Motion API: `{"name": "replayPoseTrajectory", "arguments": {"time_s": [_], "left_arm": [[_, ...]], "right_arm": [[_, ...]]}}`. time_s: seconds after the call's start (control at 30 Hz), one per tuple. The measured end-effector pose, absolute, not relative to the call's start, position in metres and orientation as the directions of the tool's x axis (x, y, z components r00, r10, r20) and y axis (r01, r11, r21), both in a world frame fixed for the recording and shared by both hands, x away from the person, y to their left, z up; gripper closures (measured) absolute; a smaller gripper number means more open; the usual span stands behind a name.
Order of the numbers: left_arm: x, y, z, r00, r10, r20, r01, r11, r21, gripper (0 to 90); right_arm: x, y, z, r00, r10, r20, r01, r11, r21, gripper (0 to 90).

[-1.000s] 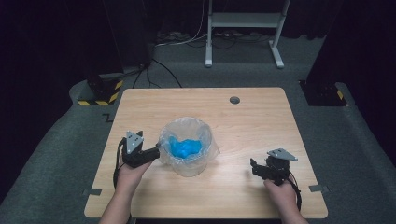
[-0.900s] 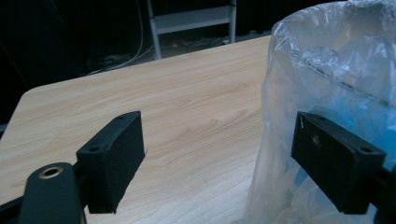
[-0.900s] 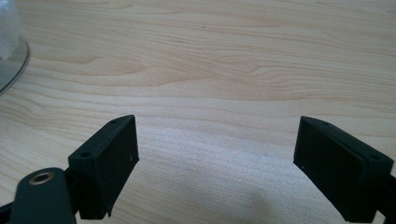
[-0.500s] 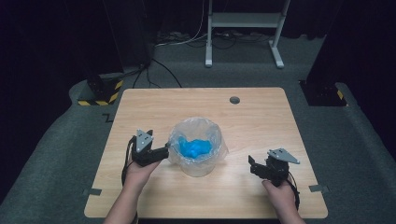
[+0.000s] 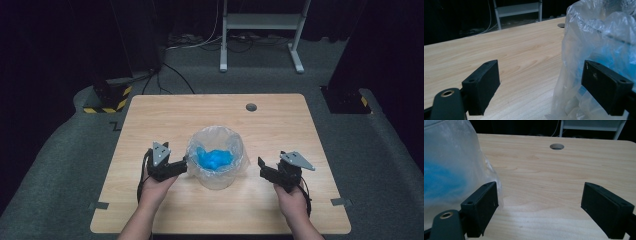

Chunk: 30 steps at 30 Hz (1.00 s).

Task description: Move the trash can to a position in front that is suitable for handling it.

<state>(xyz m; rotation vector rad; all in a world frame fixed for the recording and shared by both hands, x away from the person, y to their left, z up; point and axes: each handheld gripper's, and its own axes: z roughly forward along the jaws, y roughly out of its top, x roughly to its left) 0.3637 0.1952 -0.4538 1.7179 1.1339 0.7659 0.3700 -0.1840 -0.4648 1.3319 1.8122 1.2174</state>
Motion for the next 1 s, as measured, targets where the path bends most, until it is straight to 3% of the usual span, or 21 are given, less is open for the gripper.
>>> {"name": "replayPoseTrajectory", "arguments": {"time_s": [0.33,0.4,1.0], "left_arm": [[0.363,0.19,-0.456,0.411,0.912,0.004,0.362,-0.168,0.917,16.0],[0.362,0.187,-0.456,0.415,0.91,0.022,0.35,-0.182,0.919,17.5],[0.366,0.169,-0.453,0.464,0.885,0.02,0.34,-0.199,0.919,22.1]], "right_arm": [[0.384,-0.145,-0.466,-0.382,0.924,-0.015,0.382,0.172,0.908,14.6],[0.381,-0.141,-0.465,-0.384,0.922,-0.046,0.364,0.197,0.911,22.9],[0.374,-0.159,-0.468,-0.356,0.934,-0.023,0.385,0.169,0.907,24.9]]}}
